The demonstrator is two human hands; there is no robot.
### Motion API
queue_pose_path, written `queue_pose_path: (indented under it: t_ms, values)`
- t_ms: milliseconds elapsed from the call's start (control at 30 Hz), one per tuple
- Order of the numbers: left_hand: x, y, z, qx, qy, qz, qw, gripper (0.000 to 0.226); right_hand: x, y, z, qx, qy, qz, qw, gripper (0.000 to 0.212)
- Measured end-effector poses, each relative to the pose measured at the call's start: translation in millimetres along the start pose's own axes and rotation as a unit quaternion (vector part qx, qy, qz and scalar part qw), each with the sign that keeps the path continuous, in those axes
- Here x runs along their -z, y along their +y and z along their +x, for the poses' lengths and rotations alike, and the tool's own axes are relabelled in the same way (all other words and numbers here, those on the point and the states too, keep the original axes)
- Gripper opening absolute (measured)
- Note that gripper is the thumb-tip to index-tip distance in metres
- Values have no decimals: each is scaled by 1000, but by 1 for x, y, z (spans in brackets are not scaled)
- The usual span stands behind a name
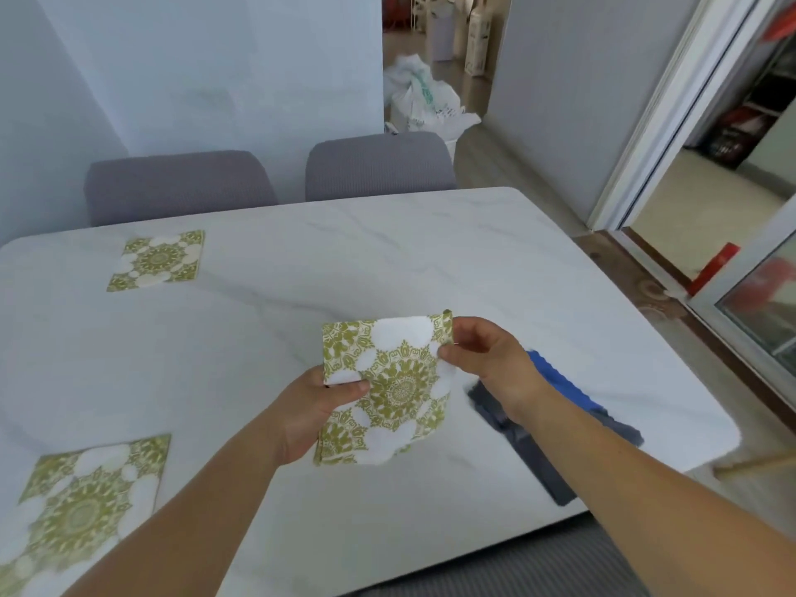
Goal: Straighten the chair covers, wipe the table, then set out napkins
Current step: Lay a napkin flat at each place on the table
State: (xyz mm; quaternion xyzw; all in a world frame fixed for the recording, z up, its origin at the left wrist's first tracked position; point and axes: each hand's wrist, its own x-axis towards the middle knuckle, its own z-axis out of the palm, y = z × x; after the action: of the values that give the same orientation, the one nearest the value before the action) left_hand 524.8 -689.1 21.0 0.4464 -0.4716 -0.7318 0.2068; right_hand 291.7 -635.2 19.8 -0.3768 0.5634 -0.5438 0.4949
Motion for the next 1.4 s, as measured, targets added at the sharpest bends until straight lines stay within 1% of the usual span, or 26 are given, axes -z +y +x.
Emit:
queue_pose_path:
  t_ms: [100, 233, 333, 433, 533, 733, 867, 967, 1067, 1167, 1233, 1333, 1400]
  values:
    - [-5, 3, 9, 8, 1, -13, 1000, 40, 12, -1, 13, -32, -27, 2, 999, 42]
    - [-8, 6, 23, 10, 21, -53, 998, 41, 27, 2, 34, -80, -79, -10, 994, 42]
    - [-18, 7, 41, 11, 58, -129, 990, 42, 42, 9, 59, -103, -134, 23, 985, 32]
    - [-30, 6, 55, 22, 95, -185, 978, 40, 46, 15, 77, -118, -148, 22, 982, 30]
    - [-45, 11, 74, 24, 112, -199, 973, 44, 53, 10, 103, -105, -154, -12, 982, 15]
    - [-59, 26, 109, -32, 92, -235, 967, 46, 71, -15, 172, -93, -153, -4, 984, 15]
    - [-52, 33, 131, -48, 111, -249, 961, 47, 72, -32, 221, -69, -144, -45, 986, 11]
    - [-40, 40, 148, -56, 147, -272, 949, 45, 68, -42, 264, -45, -106, -55, 992, 10]
    - [-25, 47, 162, -69, 171, -286, 940, 48, 63, -48, 310, -18, -52, -64, 996, 12]
    - [-8, 52, 175, -85, 186, -293, 934, 51, 57, -44, 358, 23, -23, -150, 988, 12]
    - [1, 53, 184, -97, 189, -296, 931, 49, 50, -38, 384, 33, -13, -179, 983, 14]
    - [10, 51, 196, -111, 192, -315, 923, 45, 34, -30, 415, 25, -10, -164, 986, 13]
    - [14, 48, 204, -116, 194, -332, 916, 45, 24, -26, 432, 14, -15, -122, 992, 16]
